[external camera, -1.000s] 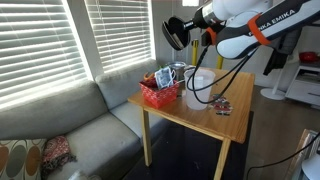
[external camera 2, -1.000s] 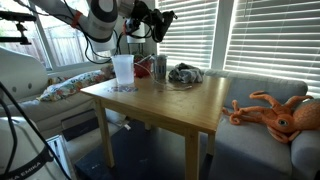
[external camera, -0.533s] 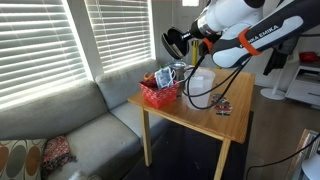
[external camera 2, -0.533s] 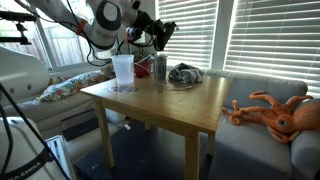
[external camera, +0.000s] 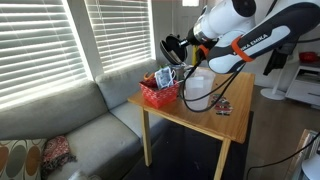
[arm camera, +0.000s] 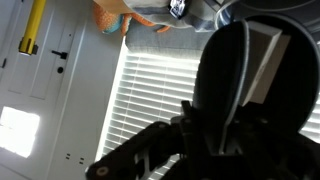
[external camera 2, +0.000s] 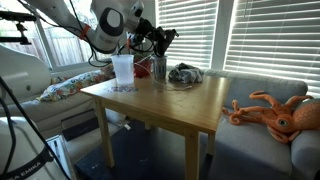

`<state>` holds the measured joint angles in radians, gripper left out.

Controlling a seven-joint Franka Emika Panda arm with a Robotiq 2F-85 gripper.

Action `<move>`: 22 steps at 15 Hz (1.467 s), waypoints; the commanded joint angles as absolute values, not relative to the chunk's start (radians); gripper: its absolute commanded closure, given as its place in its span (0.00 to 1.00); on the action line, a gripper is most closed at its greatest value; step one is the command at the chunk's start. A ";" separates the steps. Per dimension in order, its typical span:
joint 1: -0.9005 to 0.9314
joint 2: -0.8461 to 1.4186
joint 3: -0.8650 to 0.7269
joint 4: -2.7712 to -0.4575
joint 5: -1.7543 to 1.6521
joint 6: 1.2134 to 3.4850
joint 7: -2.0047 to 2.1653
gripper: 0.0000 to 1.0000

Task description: Pick up the black glasses case and put it in the silver cup

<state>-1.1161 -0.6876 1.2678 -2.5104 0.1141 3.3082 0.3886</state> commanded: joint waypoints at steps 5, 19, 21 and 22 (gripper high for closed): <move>-1.224 -0.668 1.378 -2.459 0.150 3.318 0.373 0.97; -1.204 -0.634 1.379 -2.469 0.128 3.302 0.301 0.42; -1.186 -0.632 1.365 -2.475 0.128 3.304 0.289 0.33; -1.177 -0.634 1.357 -2.478 0.129 3.306 0.286 0.30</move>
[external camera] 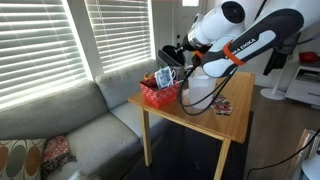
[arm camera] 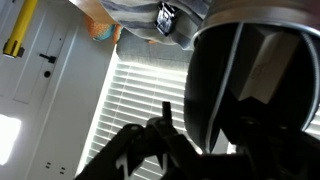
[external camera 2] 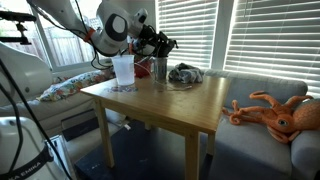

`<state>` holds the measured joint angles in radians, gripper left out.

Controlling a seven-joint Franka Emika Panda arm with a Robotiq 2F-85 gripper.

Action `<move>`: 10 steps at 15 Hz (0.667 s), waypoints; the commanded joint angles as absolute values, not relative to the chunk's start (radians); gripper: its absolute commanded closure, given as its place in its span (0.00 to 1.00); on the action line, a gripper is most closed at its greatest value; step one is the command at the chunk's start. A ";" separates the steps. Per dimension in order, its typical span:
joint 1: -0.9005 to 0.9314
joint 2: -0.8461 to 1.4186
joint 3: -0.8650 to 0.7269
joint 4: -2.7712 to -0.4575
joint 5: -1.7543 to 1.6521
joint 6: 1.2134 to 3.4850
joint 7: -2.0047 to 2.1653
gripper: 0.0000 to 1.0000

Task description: Pick up the black glasses case and put it in the silver cup

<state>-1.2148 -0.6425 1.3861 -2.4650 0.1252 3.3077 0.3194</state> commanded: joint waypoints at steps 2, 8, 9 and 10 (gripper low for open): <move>-1.152 -0.634 1.338 -2.484 0.130 3.307 0.279 0.18; -1.037 -0.646 1.233 -2.520 0.133 3.291 0.262 0.00; -1.008 -0.645 1.204 -2.528 0.133 3.286 0.258 0.00; -0.972 -0.645 1.169 -2.537 0.132 3.269 0.253 0.00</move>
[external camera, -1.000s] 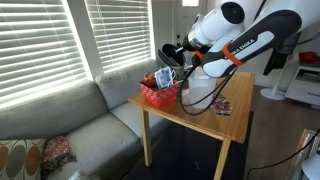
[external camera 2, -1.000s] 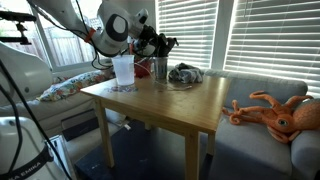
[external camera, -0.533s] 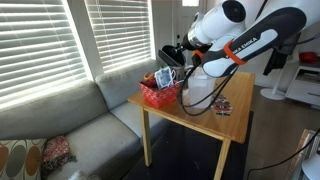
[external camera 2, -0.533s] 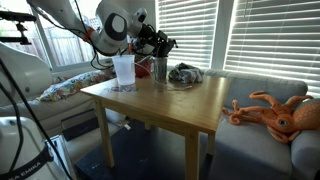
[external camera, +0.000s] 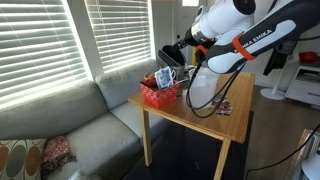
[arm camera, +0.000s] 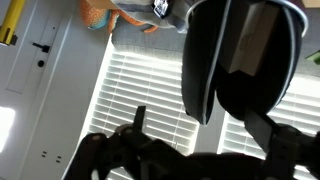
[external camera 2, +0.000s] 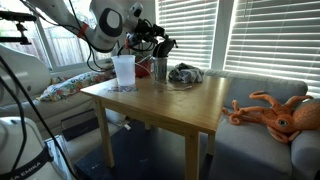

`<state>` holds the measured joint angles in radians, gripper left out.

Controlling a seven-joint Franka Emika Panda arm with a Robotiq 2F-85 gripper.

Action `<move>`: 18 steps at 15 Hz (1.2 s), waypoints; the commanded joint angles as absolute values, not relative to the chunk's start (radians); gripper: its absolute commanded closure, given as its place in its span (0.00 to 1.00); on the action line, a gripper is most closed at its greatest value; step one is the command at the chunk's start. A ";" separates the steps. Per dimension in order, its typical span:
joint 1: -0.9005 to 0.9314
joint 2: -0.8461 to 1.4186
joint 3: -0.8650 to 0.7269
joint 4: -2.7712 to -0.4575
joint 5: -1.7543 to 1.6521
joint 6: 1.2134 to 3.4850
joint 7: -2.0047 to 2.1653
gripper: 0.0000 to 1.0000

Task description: Pick up the black glasses case and put it in the silver cup

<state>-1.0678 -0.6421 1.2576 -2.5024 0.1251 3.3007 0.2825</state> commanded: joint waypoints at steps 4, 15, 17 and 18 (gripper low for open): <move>-0.834 -0.684 1.031 -2.581 0.123 3.191 0.245 0.00; -0.317 -0.703 0.509 -2.625 -0.075 2.744 0.137 0.00; -0.304 -0.659 0.494 -2.609 -0.132 2.769 0.203 0.00; -0.275 -0.661 0.465 -2.609 -0.146 2.755 0.205 0.00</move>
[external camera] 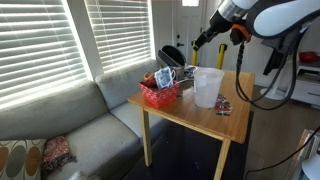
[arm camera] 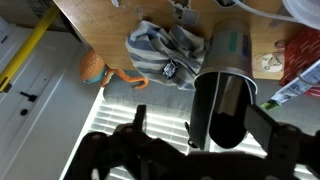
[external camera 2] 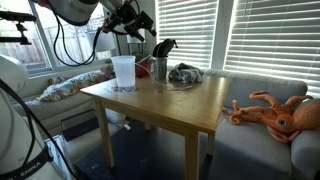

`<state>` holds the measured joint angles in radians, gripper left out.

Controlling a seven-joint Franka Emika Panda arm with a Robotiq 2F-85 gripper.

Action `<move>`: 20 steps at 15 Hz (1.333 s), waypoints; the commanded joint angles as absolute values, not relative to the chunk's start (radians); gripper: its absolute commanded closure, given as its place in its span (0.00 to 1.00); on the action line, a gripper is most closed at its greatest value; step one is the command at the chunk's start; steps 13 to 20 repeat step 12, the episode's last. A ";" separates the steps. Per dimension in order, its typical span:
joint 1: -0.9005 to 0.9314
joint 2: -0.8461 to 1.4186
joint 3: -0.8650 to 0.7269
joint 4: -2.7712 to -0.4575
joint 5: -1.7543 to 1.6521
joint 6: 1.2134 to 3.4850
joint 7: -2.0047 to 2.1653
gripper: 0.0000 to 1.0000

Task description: Pick up the black glasses case and put it in the silver cup

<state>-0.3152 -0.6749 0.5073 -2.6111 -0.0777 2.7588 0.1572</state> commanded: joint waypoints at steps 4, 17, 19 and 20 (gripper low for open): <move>-0.268 -0.650 0.457 -2.609 -0.165 2.755 0.217 0.00; -0.268 -0.649 0.457 -2.609 -0.166 2.755 0.217 0.00; -0.268 -0.649 0.457 -2.609 -0.166 2.755 0.217 0.00; -0.268 -0.649 0.457 -2.609 -0.166 2.755 0.217 0.00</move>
